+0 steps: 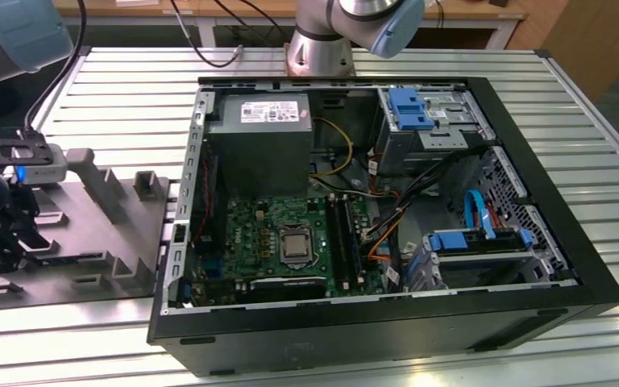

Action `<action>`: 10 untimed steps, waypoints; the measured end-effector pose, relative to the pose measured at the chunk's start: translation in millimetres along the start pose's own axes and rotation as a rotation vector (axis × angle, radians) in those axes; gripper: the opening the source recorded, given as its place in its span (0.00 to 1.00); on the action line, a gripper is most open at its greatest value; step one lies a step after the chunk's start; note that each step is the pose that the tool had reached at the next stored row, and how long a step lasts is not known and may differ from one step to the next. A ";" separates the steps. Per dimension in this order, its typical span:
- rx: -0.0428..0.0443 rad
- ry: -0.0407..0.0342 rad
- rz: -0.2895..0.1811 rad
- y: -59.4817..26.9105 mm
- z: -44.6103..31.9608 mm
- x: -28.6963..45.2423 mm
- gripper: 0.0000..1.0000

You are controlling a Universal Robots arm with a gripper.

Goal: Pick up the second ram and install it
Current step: 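Pick up the second ram and move it above second insertion slot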

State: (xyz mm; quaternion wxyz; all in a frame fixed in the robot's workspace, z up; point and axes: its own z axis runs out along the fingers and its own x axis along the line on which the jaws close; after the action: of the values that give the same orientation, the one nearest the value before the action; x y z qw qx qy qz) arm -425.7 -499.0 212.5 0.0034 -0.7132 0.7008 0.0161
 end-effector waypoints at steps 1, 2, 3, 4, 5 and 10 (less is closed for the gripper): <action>0.0002 -0.0001 -0.001 0.0 0.6 0.0 0.36; 0.0000 0.0000 -0.010 0.0 1.3 0.0 0.36; -0.0007 0.0005 -0.023 0.0 1.8 0.1 0.36; -0.0011 0.0007 -0.037 0.0 2.6 0.1 0.36; -0.0014 0.0009 -0.050 -0.1 3.6 0.1 0.36; -0.0025 0.0016 -0.076 2.4 10.0 -0.4 0.36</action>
State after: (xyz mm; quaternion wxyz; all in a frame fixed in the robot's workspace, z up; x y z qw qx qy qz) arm -428.3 -498.3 202.5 0.0026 -0.7395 0.6730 0.0163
